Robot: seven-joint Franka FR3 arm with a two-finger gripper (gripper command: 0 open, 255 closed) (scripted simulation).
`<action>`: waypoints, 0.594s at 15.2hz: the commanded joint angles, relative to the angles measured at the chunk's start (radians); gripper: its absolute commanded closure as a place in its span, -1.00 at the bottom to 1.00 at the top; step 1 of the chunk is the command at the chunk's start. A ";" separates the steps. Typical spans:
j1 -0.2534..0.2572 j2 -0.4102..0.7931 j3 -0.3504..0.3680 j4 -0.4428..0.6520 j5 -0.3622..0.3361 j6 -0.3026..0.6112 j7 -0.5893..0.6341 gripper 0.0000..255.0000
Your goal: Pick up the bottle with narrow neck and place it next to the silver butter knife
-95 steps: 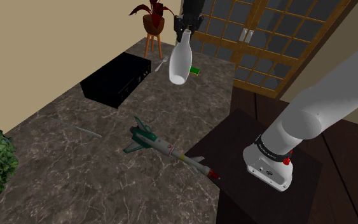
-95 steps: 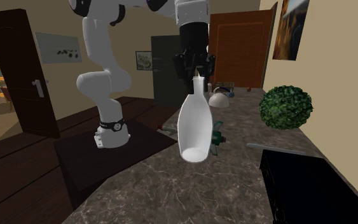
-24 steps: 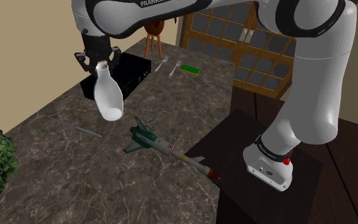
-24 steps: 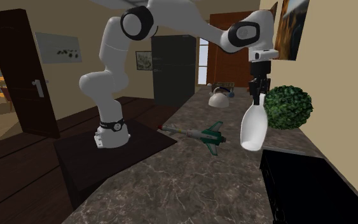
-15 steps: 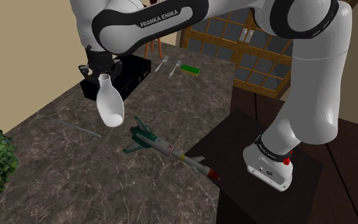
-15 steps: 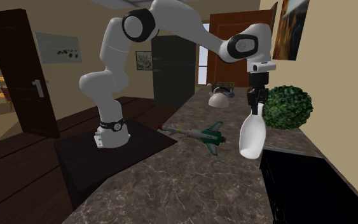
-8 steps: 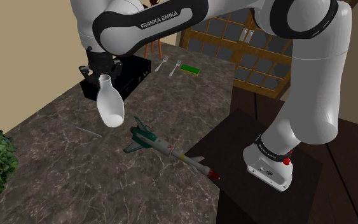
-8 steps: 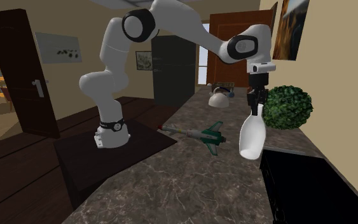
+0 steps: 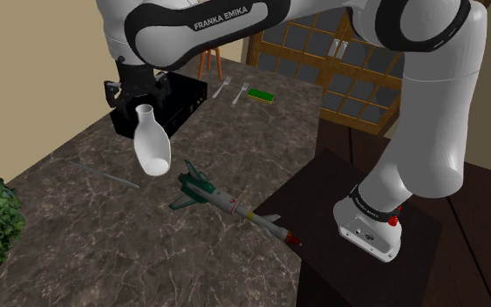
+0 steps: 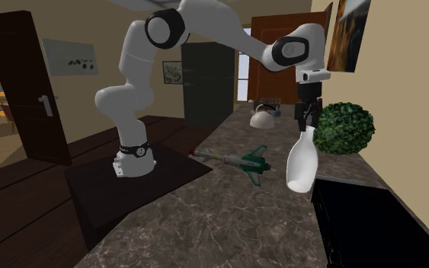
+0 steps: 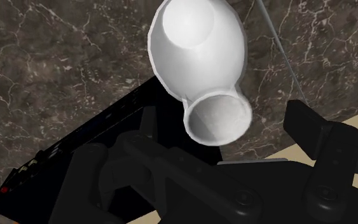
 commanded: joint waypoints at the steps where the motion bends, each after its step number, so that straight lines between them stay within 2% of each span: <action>1: 0.000 -0.022 0.006 0.024 0.011 -0.046 -0.009 -1.00; 9: 0.001 -0.032 0.009 0.036 0.015 -0.066 -0.012 -1.00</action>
